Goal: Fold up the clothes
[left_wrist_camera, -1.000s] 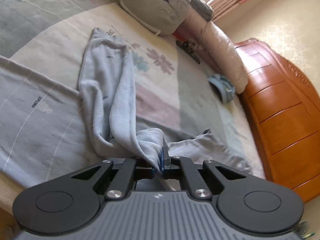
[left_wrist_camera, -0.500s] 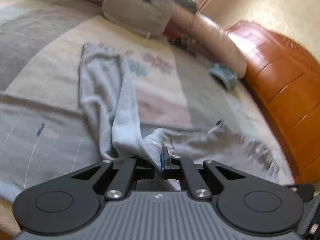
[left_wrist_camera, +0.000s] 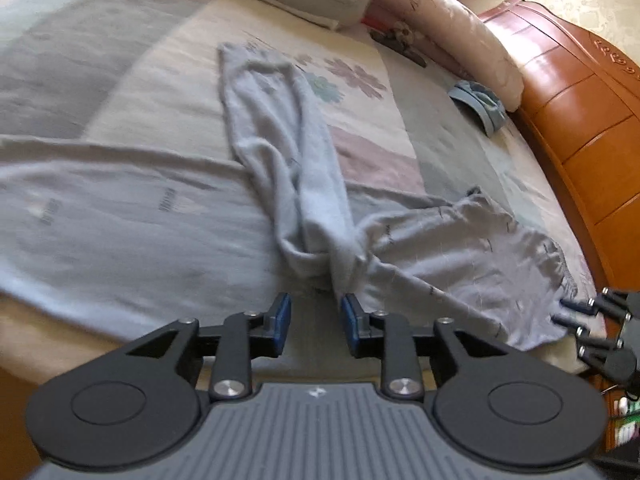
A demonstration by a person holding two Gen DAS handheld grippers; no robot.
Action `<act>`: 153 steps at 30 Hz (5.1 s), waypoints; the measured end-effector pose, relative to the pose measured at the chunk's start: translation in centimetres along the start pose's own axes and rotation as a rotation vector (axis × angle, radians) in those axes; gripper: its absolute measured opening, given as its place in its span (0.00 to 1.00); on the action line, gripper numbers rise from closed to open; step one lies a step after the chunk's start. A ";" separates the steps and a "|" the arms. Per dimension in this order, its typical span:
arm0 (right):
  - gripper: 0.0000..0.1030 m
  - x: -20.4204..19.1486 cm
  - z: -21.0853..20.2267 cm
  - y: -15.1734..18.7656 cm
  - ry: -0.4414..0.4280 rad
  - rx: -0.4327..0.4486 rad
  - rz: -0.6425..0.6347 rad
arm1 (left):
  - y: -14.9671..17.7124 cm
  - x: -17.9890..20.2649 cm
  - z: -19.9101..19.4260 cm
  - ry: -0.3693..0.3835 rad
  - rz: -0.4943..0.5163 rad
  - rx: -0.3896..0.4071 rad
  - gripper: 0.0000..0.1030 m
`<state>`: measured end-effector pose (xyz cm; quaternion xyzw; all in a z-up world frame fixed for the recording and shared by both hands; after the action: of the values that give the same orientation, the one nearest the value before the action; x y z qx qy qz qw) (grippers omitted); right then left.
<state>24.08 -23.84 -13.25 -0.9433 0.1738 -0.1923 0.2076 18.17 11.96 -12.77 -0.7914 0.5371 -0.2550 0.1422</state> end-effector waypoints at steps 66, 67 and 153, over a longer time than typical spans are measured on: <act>0.80 2.1 20.4 -29.2 -0.970 0.211 0.938 | -8.1 -6.4 3.1 -0.082 -0.015 0.019 0.77; 0.80 2.0 20.9 -29.6 -0.982 0.207 0.943 | -8.1 -6.8 3.0 -0.084 -0.017 0.022 0.77; 0.12 -22.3 14.5 -48.7 -1.202 0.159 0.254 | -2.5 -24.3 -6.6 -0.377 -0.361 0.057 0.82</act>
<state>23.16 31.50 -9.59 -0.8401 0.1224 0.3866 0.3603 9.33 35.69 -12.12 -0.9036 0.3439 -0.1390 0.2142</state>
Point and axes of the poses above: each gripper's, at about its wrist camera, not at the fingertips, and z roughly the way its jaws point, x to its right, y to its underside, the point moved 10 cm from there along z, roughly the way its jaws point, and after that the axes turned 11 degrees about -y, right-handed, at the moved point
